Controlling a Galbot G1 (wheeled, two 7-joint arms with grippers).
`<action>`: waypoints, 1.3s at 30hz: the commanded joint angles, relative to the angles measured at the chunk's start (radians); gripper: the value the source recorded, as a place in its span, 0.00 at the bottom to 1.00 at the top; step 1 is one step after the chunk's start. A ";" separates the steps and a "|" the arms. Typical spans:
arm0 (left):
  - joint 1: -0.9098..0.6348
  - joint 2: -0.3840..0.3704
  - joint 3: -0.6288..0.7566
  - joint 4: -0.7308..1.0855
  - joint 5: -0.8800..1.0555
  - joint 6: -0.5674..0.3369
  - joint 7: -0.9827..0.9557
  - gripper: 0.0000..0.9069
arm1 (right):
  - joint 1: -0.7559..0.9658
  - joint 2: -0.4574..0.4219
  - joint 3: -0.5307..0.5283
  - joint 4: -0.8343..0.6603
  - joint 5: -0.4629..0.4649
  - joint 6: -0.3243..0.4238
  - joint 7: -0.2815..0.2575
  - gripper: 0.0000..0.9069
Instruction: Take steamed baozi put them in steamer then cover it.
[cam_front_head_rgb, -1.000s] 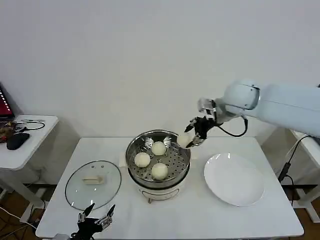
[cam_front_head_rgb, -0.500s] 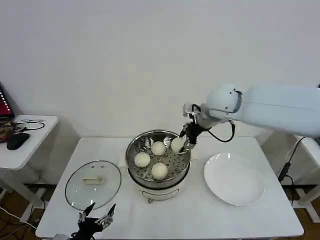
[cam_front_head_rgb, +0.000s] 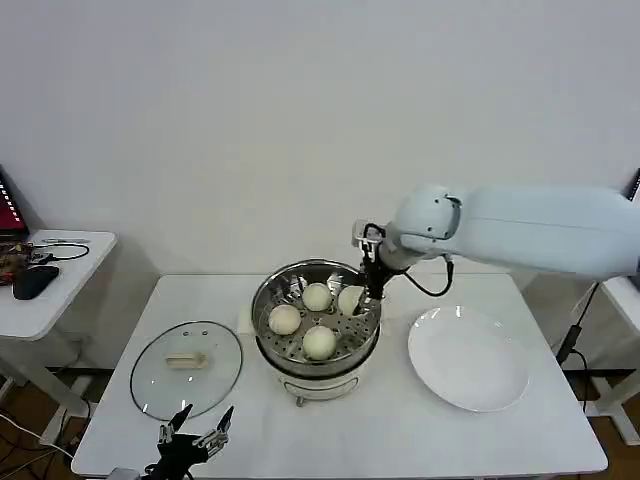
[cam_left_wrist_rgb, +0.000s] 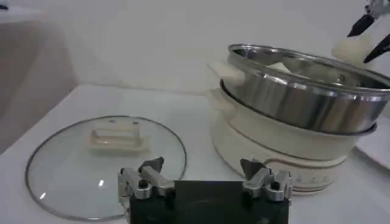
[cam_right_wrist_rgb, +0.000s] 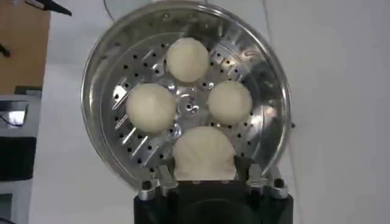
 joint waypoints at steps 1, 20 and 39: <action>-0.004 0.000 0.004 0.002 0.000 0.000 0.001 1.00 | -0.073 0.031 0.021 -0.040 0.000 -0.024 0.026 0.73; -0.025 0.002 0.016 0.015 -0.005 0.002 0.000 1.00 | -0.168 0.033 0.049 -0.097 -0.033 -0.037 0.041 1.00; -0.024 -0.009 0.017 0.015 -0.004 0.002 0.000 1.00 | -0.111 -0.096 0.153 0.029 0.001 -0.019 0.060 1.00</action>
